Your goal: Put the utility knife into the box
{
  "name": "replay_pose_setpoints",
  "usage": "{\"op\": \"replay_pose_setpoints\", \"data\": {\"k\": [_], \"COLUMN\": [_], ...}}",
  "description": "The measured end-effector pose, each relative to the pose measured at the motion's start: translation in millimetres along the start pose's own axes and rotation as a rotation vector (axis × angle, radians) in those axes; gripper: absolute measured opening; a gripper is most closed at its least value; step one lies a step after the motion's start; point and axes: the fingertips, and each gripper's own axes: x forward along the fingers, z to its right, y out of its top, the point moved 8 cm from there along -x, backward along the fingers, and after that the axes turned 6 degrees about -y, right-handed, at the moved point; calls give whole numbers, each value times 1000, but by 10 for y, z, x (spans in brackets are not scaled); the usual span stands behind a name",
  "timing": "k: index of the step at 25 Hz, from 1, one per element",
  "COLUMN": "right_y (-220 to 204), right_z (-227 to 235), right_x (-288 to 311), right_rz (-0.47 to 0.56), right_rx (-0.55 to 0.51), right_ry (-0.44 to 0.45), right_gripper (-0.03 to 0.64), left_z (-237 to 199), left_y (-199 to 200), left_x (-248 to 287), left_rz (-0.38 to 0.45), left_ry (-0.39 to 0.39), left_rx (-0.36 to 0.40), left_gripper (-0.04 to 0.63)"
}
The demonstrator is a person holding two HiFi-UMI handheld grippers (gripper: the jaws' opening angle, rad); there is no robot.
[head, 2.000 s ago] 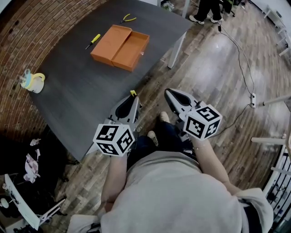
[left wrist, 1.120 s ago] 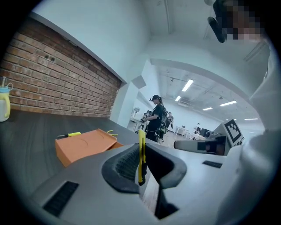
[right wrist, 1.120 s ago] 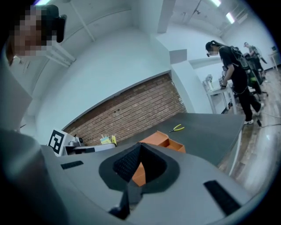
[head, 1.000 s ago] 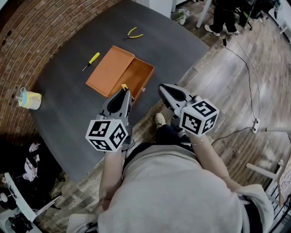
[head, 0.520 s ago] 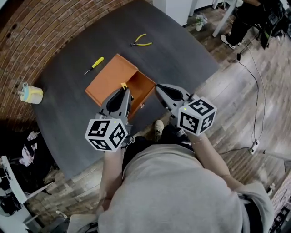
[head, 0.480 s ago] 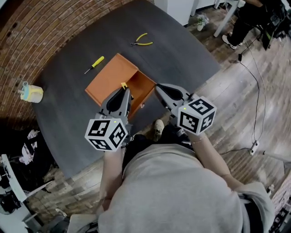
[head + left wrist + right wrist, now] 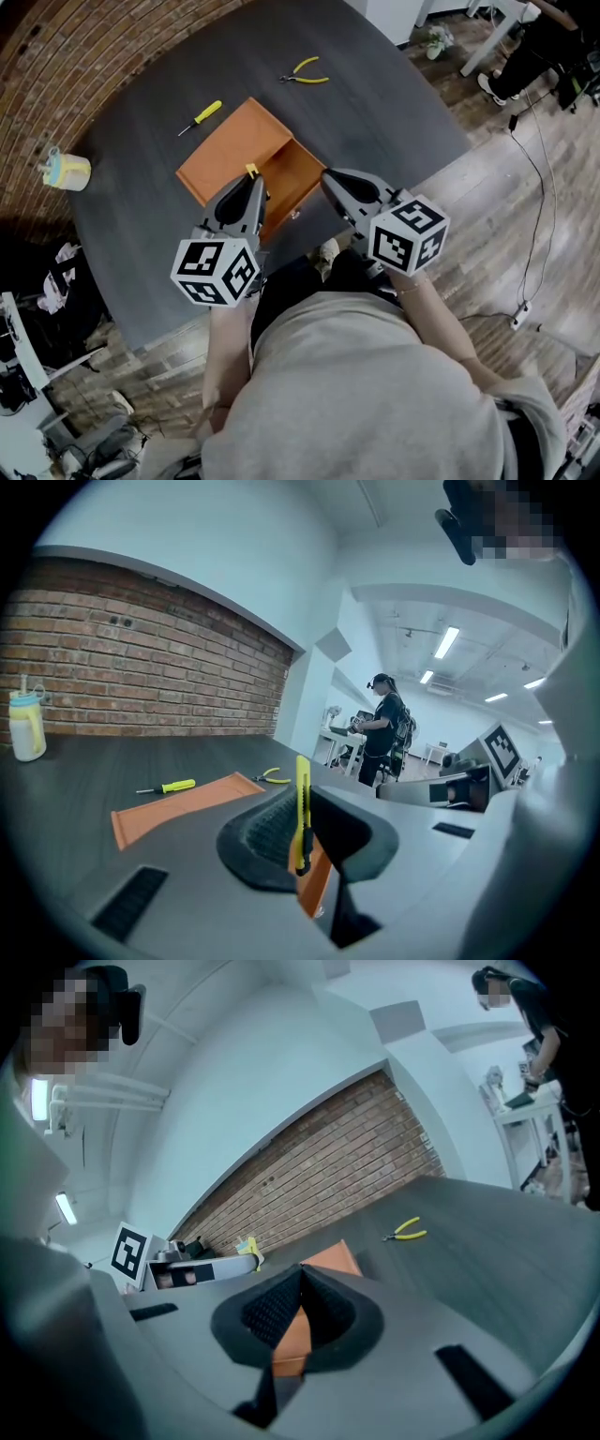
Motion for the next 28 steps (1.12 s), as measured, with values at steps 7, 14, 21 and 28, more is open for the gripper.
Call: {"op": "replay_pose_setpoints", "data": {"k": [7,14,21,28], "right_y": [-161,-350,-438,-529], "right_z": [-8,21,-24,-17], "right_x": [45,122,189,246], "right_rz": [-43,-78,-84,-93], "right_rx": [38,87,133,164], "right_ry": [-4,-22,-62,-86], "right_gripper": [8,8,8,8], "left_z": [-57,-102,-225,-284], "left_y": [-115,-314,-382,-478], "left_x": [-17,65,117,297], "left_rz": [-95,-273,-354,-440], "left_ry": [-13,-63,-123,-159], "left_rx": [40,113,120,166], "left_gripper": [55,55,55,55]}}
